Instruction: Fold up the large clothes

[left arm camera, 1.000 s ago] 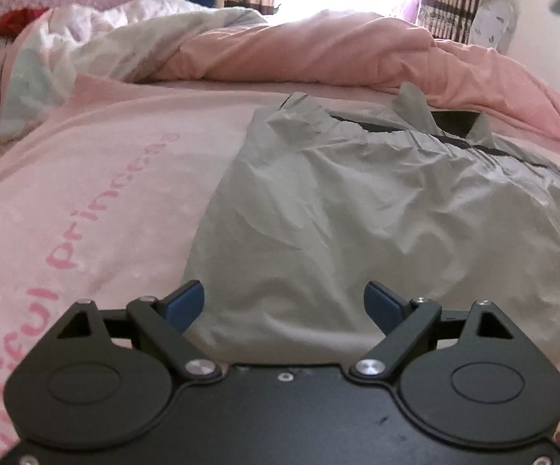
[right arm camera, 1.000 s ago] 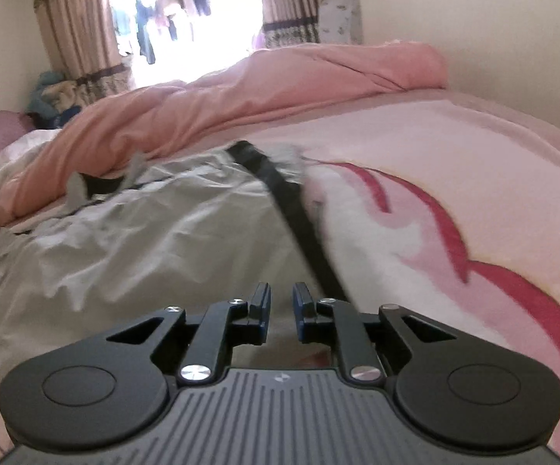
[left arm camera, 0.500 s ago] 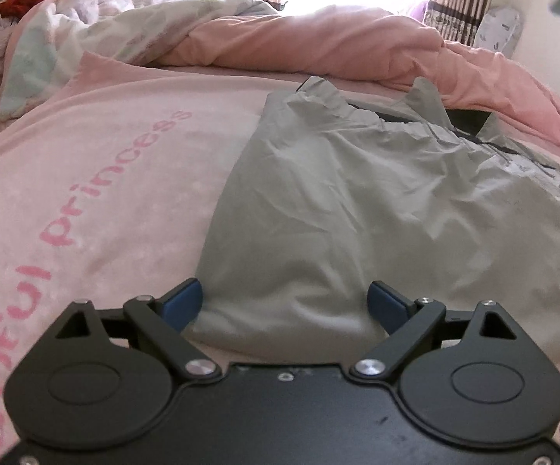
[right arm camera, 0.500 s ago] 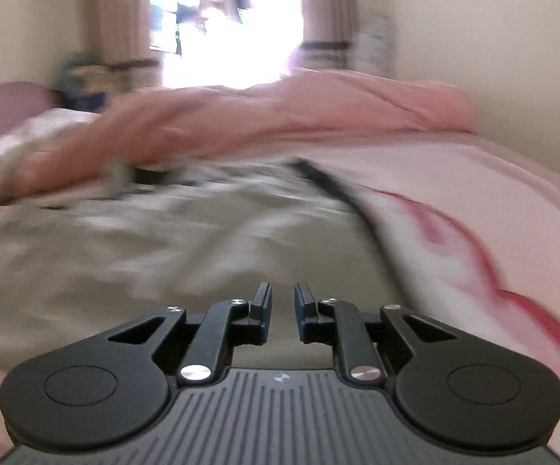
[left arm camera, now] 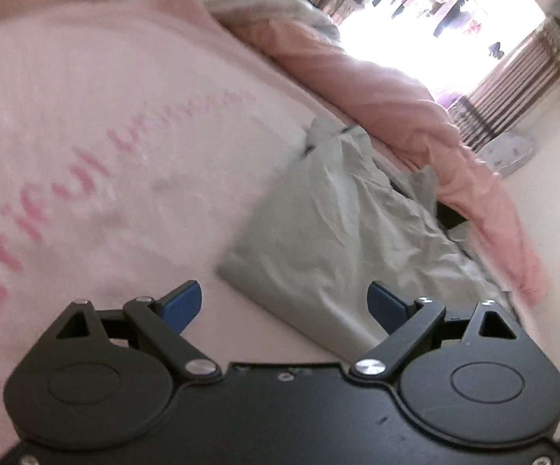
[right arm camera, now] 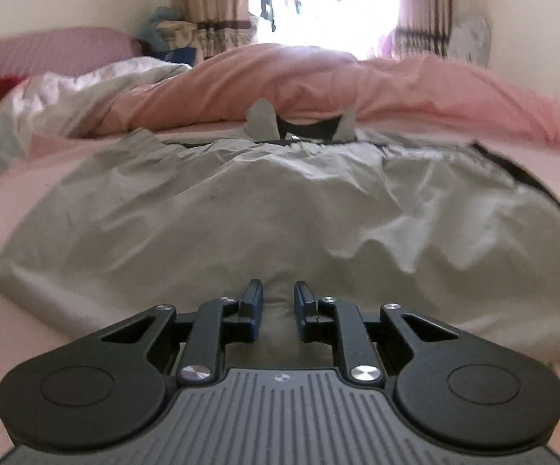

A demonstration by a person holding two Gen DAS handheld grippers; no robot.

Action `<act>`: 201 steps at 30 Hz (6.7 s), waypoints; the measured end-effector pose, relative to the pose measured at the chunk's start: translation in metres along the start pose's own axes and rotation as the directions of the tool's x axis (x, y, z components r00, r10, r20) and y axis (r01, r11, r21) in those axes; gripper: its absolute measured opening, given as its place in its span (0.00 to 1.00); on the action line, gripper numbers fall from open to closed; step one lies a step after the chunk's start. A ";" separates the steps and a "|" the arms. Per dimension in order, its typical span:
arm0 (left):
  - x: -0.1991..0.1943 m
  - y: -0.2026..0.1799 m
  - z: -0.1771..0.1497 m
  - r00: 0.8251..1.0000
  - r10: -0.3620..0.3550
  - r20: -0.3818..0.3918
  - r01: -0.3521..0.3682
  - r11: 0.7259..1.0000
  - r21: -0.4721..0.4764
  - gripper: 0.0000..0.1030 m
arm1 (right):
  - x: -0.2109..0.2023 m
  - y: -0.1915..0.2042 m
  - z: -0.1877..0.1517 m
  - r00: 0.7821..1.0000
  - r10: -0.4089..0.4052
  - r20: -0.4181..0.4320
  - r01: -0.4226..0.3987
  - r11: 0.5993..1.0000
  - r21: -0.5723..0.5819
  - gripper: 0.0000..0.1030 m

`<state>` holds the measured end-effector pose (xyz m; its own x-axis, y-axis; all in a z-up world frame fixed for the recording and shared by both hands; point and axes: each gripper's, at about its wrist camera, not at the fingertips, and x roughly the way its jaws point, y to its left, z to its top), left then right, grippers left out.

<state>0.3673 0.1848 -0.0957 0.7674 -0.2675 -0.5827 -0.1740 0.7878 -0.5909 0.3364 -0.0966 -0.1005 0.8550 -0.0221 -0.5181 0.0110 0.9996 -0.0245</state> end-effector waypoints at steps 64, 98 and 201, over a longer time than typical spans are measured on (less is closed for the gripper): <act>0.065 -0.037 0.028 0.987 -0.157 0.022 0.157 0.987 -0.015 0.13 | 0.036 -0.026 0.032 1.000 0.007 -0.012 -0.005 0.987 0.158 0.24; 0.185 -0.362 -0.148 0.777 -0.433 -0.457 0.603 0.720 0.344 0.68 | -0.100 -0.233 -0.034 0.988 -0.152 0.001 0.129 0.845 0.519 0.32; 0.245 -0.287 0.004 0.913 -0.296 -0.280 0.389 0.839 0.381 0.69 | 0.050 -0.287 0.089 0.993 -0.025 0.119 -0.022 0.925 0.380 0.12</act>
<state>0.6081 -0.1044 -0.0665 0.5796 -0.6327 -0.5136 0.3876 0.7684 -0.5092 0.4223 -0.3833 -0.0435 0.9101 -0.0451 -0.4119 0.1882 0.9306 0.3140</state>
